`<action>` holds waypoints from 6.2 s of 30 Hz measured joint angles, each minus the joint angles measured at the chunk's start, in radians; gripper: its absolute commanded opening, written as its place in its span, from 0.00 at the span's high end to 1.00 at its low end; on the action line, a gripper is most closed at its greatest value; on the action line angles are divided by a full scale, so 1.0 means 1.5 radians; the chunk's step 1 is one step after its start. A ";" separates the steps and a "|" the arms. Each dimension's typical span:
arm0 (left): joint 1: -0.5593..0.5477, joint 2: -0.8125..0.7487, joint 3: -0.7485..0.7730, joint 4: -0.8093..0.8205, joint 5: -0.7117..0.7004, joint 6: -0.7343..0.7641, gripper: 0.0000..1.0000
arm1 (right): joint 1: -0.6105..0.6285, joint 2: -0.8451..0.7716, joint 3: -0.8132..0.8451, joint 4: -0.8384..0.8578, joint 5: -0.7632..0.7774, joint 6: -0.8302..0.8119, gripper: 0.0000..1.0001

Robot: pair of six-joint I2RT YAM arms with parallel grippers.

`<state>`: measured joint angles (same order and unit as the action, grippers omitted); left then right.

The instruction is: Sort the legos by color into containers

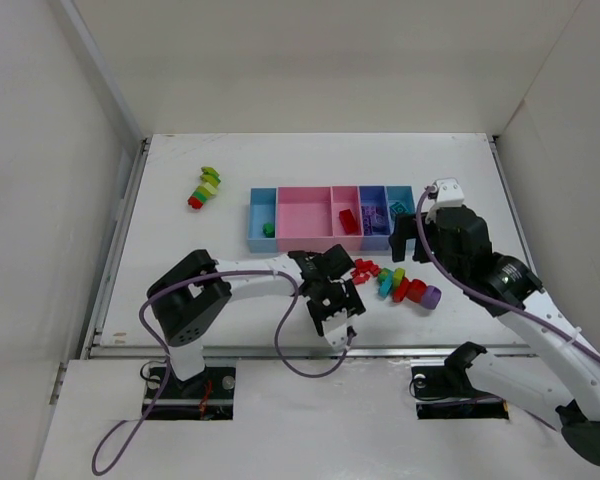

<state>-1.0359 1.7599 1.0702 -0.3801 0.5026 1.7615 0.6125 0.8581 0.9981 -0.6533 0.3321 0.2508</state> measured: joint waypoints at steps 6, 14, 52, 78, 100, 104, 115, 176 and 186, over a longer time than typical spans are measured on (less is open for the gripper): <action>-0.004 0.019 0.017 -0.011 -0.032 0.054 0.57 | 0.000 -0.029 -0.001 -0.005 0.000 0.000 0.00; -0.008 0.021 0.020 -0.036 -0.058 0.097 0.86 | 0.000 -0.041 -0.001 -0.008 0.001 -0.005 0.00; 0.450 -0.133 0.127 0.068 -0.099 -0.861 1.00 | 0.000 0.150 0.012 0.111 -0.045 -0.061 0.00; 0.503 -0.039 0.126 0.083 -0.143 -0.938 0.00 | 0.000 0.217 0.066 0.161 -0.072 -0.087 0.00; 0.577 -0.517 -0.152 -0.047 -0.132 -0.350 0.29 | 0.000 0.223 0.099 0.175 -0.065 -0.164 0.00; 0.588 -0.522 -0.170 -0.178 -0.172 -0.079 0.29 | 0.000 0.236 0.101 0.180 -0.104 -0.170 0.00; 0.571 -0.437 -0.237 -0.196 -0.268 0.122 0.28 | 0.000 0.248 0.093 0.188 -0.148 -0.177 0.00; 0.519 -0.190 -0.251 -0.004 -0.482 0.117 0.99 | 0.000 0.228 0.098 0.196 -0.164 -0.202 0.00; 0.508 -0.196 -0.104 -0.132 -0.396 0.004 1.00 | 0.000 0.222 0.098 0.196 -0.164 -0.202 0.00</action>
<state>-0.2733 1.4666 0.9142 -0.5781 -0.0921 1.7668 0.6125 1.1908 1.1458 -0.3588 0.0856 -0.0521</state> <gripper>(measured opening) 0.330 0.998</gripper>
